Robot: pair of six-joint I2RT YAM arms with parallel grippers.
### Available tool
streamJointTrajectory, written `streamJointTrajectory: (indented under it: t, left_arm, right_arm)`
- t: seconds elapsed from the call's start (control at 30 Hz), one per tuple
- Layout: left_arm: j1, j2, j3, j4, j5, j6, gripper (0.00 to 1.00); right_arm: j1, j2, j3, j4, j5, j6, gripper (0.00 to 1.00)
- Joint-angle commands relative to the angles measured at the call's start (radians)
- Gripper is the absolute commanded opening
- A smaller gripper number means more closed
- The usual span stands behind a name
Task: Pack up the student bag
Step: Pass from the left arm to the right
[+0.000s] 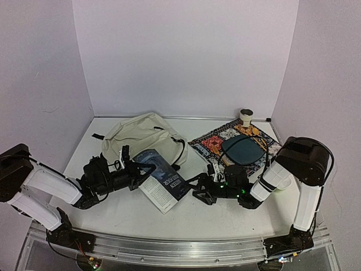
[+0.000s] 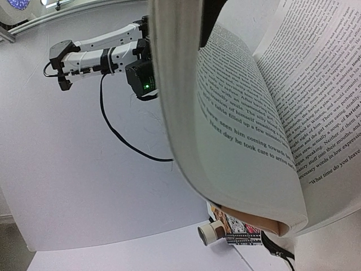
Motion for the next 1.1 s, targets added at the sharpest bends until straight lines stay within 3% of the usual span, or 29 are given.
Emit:
streamJointTrajectory:
  t: [0.0, 0.2, 0.5, 0.97, 1.07]
  left_arm:
    - [-0.002, -0.022, -0.017, 0.217, -0.039, 0.001, 0.0]
    - [-0.001, -0.022, -0.039, 0.228, -0.043, -0.011, 0.0]
    - [-0.003, 0.016, -0.063, 0.261, -0.064, -0.071, 0.0]
    - [-0.003, 0.004, -0.165, 0.275, -0.11, -0.181, 0.0]
    - [-0.003, 0.021, -0.192, 0.275, -0.114, -0.208, 0.08]
  right_arm:
    - [0.01, 0.033, 0.033, 0.628, -0.069, 0.01, 0.89]
    - [0.024, 0.008, 0.085, 0.628, -0.127, 0.002, 0.87]
    - [0.053, -0.017, 0.157, 0.628, -0.182, 0.001, 0.73]
    - [0.057, -0.067, 0.143, 0.628, -0.209, -0.074, 0.18]
    - [0.057, -0.073, 0.144, 0.628, -0.216, -0.08, 0.07]
